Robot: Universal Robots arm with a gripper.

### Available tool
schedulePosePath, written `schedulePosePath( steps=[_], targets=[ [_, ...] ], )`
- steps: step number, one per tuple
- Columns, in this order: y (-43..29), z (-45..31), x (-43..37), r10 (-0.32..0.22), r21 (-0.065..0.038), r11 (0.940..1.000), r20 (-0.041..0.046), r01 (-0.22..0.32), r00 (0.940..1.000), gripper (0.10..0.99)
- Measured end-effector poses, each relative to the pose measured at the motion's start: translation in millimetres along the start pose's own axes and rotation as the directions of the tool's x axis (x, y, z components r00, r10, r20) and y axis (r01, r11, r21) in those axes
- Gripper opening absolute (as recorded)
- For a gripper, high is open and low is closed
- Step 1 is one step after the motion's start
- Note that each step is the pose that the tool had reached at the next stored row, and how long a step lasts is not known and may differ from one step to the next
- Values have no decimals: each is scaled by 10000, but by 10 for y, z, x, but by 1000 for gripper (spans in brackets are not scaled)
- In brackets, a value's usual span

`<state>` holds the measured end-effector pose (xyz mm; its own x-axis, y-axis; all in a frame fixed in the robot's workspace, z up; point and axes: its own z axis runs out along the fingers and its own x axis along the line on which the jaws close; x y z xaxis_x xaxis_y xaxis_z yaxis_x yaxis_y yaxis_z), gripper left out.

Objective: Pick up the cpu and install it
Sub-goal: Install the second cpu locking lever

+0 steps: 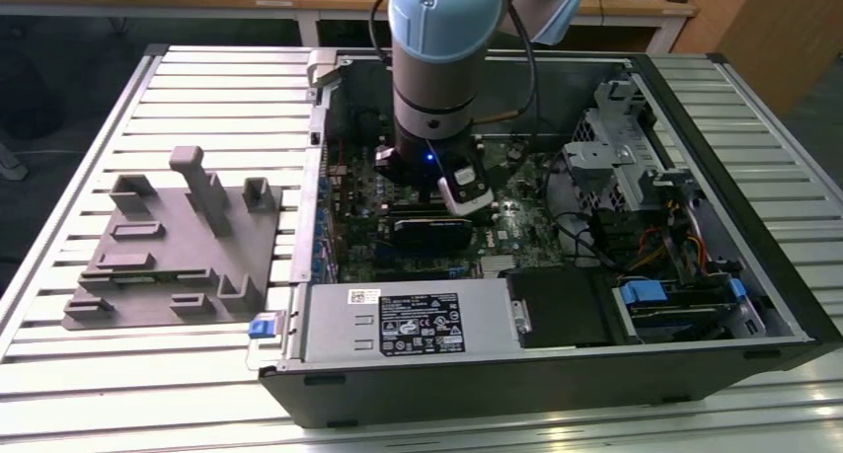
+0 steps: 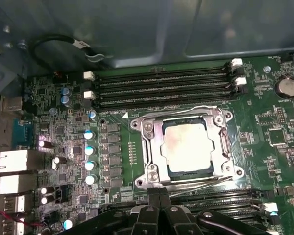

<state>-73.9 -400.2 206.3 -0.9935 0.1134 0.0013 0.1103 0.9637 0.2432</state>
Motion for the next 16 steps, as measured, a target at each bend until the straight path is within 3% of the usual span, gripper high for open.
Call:
schedulePosePath(
  steps=[6, 9, 16],
  targets=[
    [-39, 23, -3, -130, -107, 9999, -48, 129, 9999, 106],
    [-49, 33, -2, -210, -253, 9995, -81, 208, 9997, 106],
    [-91, 44, 17, -357, -480, 9982, -138, 350, 9993, 106]
  ],
)
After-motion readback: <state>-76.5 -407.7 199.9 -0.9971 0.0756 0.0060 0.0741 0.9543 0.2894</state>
